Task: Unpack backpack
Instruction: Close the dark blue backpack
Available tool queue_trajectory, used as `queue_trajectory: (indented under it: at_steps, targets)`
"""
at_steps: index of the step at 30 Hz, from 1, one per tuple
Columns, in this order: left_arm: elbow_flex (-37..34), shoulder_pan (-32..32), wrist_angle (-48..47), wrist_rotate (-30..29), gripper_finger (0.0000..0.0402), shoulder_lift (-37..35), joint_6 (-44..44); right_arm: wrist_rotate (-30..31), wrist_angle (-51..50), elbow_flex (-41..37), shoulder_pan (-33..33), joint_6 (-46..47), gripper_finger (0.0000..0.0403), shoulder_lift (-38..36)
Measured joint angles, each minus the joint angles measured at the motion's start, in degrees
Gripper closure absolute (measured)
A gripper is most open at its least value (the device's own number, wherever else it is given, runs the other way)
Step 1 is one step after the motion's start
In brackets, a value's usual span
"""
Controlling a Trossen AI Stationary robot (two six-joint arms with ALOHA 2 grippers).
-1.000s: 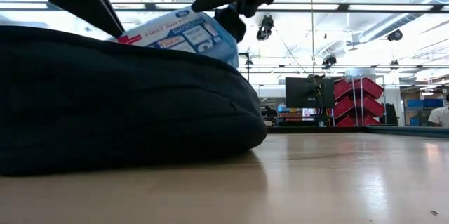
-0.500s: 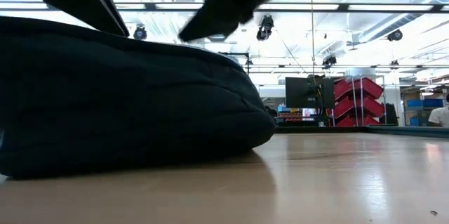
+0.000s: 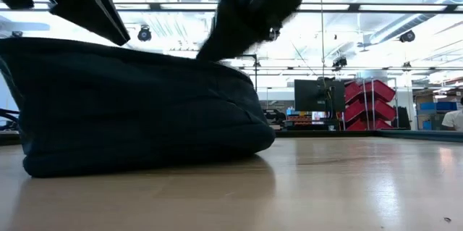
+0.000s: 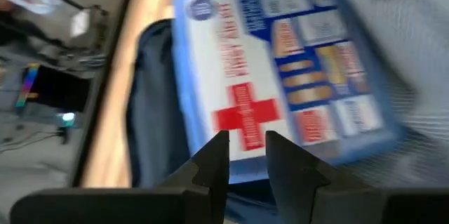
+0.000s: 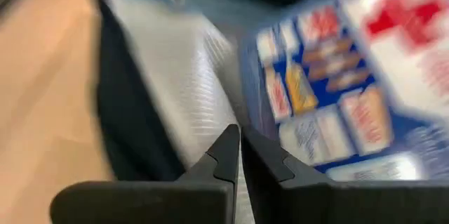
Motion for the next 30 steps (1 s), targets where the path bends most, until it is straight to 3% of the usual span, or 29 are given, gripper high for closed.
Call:
queue_trajectory:
  at_steps: [6, 11, 21, 25, 30]
  targets:
    - [-0.04, 1.89, -6.32, -6.39, 0.0324, -2.76, -7.3, 9.62, -4.04, 1.07, -1.76, -5.79, 0.0402, -7.44]
    - [-2.34, 6.27, -1.54, -1.4, 0.0324, -7.07, -6.21, 10.95, -8.79, 0.23, -8.24, -6.24, 0.0402, -11.56]
    - [-12.28, 17.59, 28.41, 14.2, 0.0324, -9.16, 17.66, -11.13, -3.64, -4.99, -30.06, 1.7, 0.0385, -8.09]
    - [-15.39, 20.58, 35.66, 16.28, 0.0324, -8.14, 23.56, -20.46, 2.37, -5.85, -37.31, 8.4, 0.0331, -5.06]
    - [-16.06, 21.66, 40.14, 19.06, 0.0324, -7.23, 28.88, -27.95, 4.56, -5.85, -42.97, 14.98, 0.0238, 0.38]
